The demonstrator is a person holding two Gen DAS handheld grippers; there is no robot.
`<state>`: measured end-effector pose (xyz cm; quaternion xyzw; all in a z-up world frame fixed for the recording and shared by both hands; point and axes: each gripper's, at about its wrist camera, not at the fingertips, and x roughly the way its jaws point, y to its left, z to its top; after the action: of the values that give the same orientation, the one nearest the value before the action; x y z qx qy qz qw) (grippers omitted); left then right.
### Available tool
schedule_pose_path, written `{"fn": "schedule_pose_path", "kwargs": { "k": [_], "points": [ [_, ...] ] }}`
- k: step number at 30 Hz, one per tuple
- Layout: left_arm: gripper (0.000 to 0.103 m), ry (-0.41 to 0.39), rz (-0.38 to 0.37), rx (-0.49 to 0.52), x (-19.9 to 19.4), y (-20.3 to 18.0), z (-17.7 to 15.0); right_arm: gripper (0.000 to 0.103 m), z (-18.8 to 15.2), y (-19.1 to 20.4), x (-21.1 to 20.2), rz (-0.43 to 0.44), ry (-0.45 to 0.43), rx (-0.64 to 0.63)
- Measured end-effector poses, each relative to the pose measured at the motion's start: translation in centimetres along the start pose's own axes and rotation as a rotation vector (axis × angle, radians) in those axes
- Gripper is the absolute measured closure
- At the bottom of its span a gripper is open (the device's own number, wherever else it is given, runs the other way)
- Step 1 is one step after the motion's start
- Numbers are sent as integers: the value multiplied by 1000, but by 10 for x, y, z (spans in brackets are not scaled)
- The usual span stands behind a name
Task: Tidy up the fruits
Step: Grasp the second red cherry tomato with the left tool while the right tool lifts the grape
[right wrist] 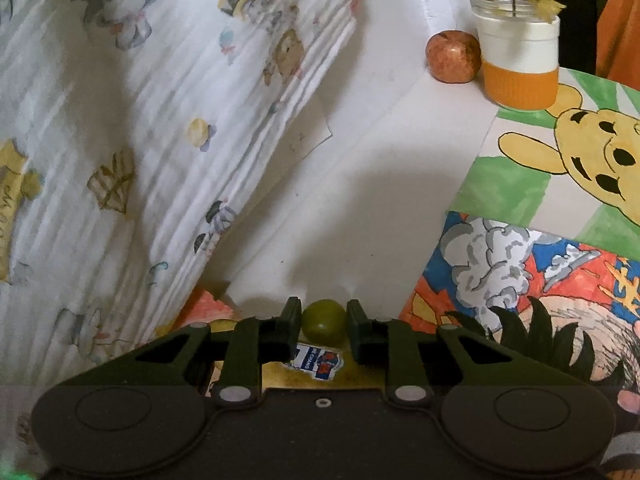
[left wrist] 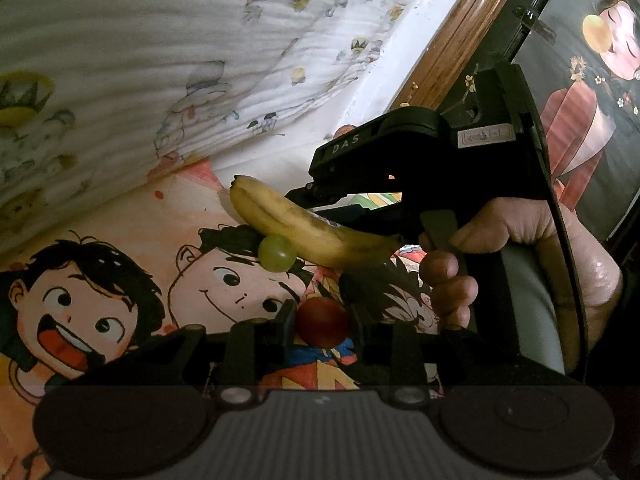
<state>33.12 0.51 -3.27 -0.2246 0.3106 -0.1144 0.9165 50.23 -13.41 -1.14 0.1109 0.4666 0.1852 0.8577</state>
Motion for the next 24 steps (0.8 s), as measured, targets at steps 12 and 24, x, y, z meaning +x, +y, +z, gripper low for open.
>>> {"fn": "schedule_pose_path", "kwargs": {
  "k": [12,24],
  "points": [
    [72,-18,-13,30,-11,-9,-7,77,-12,-16,-52,39,-75,40],
    [72,-50,-39,42,-53,-41,-19,77,-55,-43,-146,94,-143,53]
  ]
}}
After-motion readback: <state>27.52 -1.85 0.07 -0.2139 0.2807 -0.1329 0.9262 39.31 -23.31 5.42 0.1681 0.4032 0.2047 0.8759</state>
